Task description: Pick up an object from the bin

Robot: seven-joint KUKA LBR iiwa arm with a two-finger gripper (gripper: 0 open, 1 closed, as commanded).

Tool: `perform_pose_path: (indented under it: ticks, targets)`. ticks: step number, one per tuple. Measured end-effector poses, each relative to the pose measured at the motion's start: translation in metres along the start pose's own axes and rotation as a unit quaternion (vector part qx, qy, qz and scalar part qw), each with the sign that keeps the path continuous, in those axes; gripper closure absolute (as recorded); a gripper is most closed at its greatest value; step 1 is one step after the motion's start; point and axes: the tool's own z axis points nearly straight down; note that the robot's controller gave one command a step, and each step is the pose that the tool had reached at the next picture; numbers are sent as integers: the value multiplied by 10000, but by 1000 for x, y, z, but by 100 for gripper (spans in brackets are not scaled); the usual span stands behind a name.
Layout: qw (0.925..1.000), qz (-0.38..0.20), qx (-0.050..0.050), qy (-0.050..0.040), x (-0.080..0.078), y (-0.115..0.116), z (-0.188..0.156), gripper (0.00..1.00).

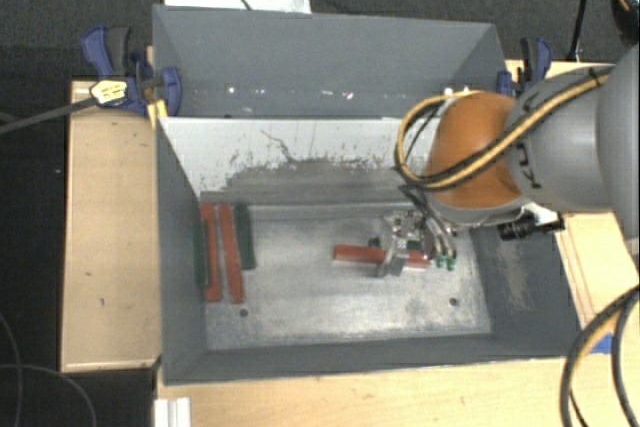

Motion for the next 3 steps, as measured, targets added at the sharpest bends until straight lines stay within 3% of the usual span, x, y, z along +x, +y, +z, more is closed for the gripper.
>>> perform_pose_path:
  ticks: [1, 2, 3]
  targets:
    - [9958, 917, 3, 17, 9, -30, -4, 100]
    - [9988, 493, 3, -24, -15, -38, -189, 100]
    - [9988, 494, 9, 26, -13, -38, -184, 0]
